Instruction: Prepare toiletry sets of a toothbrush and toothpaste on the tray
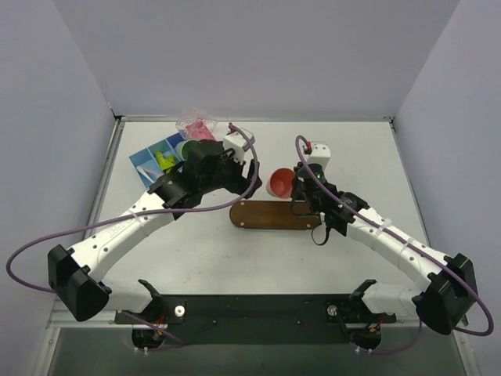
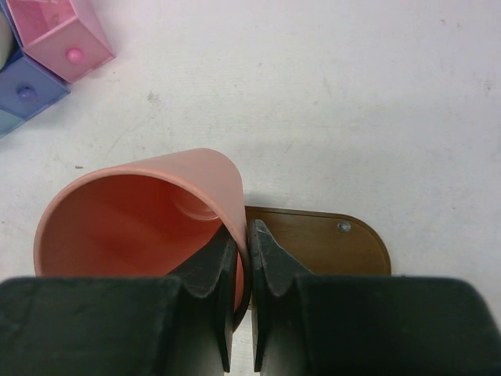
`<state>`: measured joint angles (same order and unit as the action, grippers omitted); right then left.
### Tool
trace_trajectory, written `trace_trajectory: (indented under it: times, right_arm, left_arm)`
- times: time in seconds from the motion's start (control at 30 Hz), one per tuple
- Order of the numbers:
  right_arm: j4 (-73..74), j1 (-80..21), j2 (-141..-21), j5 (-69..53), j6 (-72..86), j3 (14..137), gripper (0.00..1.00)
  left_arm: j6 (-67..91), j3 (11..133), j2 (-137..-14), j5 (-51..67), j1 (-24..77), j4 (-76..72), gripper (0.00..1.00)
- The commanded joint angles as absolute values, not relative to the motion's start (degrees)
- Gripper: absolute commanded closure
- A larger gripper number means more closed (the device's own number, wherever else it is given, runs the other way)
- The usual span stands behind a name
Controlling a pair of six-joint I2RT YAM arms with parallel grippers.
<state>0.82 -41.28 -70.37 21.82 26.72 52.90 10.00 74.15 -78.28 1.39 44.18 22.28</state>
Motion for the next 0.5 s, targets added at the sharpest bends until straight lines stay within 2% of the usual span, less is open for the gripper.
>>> trace_trajectory:
  times: [0.0, 0.17, 0.3, 0.47]
  right_arm:
    - [6.23, -37.89, -67.50, 13.47, 22.86, 56.42, 1.00]
    - [13.34, -37.27, -69.60, 0.57, 20.30, 61.43, 1.00]
    - [15.99, -37.62, -74.69, -8.69, 21.88, 65.73, 1.00]
    - [18.36, -41.65, -80.32, -5.28, 21.53, 69.69, 1.00]
  left_arm:
    - [9.12, 70.77, -71.73, 6.83, 37.12, 15.83, 0.15]
    - [17.57, 66.36, -67.59, 10.64, 17.10, 12.31, 0.15]
    - [19.42, 65.83, -67.32, 10.03, 11.43, 11.95, 0.15]
    - [19.34, 65.21, -67.59, 9.84, 11.16, 11.43, 0.15]
